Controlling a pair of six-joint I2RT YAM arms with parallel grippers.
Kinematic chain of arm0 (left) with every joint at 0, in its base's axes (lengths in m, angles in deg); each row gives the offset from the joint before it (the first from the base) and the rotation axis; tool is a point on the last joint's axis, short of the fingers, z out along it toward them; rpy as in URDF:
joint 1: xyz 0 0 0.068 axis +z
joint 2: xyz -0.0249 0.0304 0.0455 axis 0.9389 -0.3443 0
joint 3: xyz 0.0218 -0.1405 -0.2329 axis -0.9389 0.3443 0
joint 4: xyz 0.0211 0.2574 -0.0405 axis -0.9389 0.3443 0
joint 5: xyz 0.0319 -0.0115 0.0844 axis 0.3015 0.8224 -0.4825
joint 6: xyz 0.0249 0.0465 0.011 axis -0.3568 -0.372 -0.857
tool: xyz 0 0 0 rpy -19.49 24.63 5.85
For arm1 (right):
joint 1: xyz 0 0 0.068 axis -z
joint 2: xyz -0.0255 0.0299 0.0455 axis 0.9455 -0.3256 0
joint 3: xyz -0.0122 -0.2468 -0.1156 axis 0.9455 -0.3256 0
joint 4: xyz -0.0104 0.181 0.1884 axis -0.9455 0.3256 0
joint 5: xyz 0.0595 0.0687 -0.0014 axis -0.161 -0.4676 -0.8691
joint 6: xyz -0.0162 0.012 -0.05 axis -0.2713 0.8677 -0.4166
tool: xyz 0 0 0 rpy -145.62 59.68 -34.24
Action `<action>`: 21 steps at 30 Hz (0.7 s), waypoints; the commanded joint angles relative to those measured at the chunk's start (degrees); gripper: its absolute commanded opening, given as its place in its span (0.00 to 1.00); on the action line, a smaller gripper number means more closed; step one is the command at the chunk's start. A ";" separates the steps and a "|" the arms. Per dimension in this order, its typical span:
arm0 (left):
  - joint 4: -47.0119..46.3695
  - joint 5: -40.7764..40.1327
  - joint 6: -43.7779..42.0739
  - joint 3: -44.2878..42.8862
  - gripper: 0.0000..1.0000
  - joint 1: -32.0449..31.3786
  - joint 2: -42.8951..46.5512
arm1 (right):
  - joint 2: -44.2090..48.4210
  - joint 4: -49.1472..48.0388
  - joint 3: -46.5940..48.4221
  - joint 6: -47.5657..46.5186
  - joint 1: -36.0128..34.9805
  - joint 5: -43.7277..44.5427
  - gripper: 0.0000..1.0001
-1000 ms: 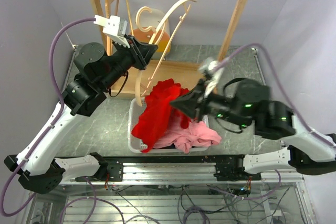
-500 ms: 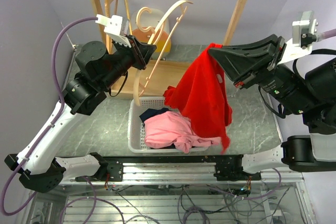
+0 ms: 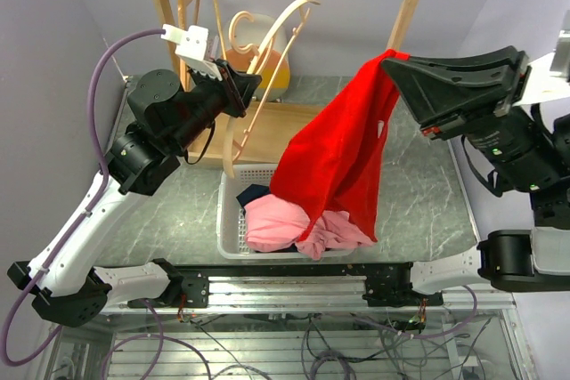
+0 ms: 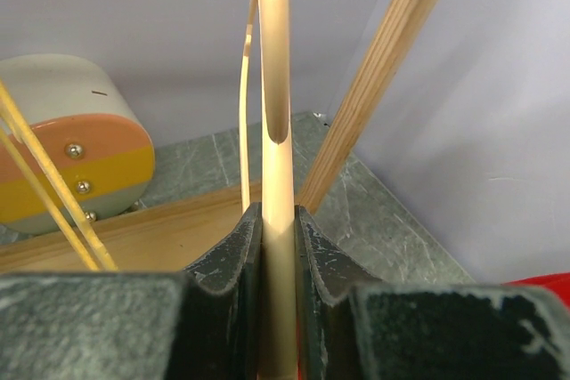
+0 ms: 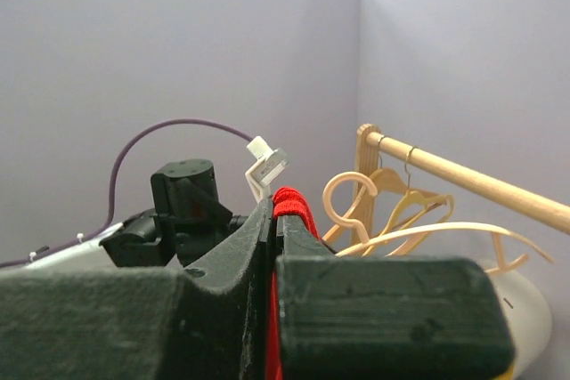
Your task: Remove the t-shirt from the hanger
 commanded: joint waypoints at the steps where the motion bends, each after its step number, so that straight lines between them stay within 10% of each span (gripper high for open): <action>1: -1.63 -1.24 -1.44 -2.71 0.07 0.10 0.35 | 1.88 -5.57 0.69 -1.67 -0.09 -0.28 0.00; 21: -2.48 -1.34 -0.96 -0.82 0.07 0.12 -0.15 | 0.18 -9.33 -7.74 -1.96 -0.09 3.78 0.00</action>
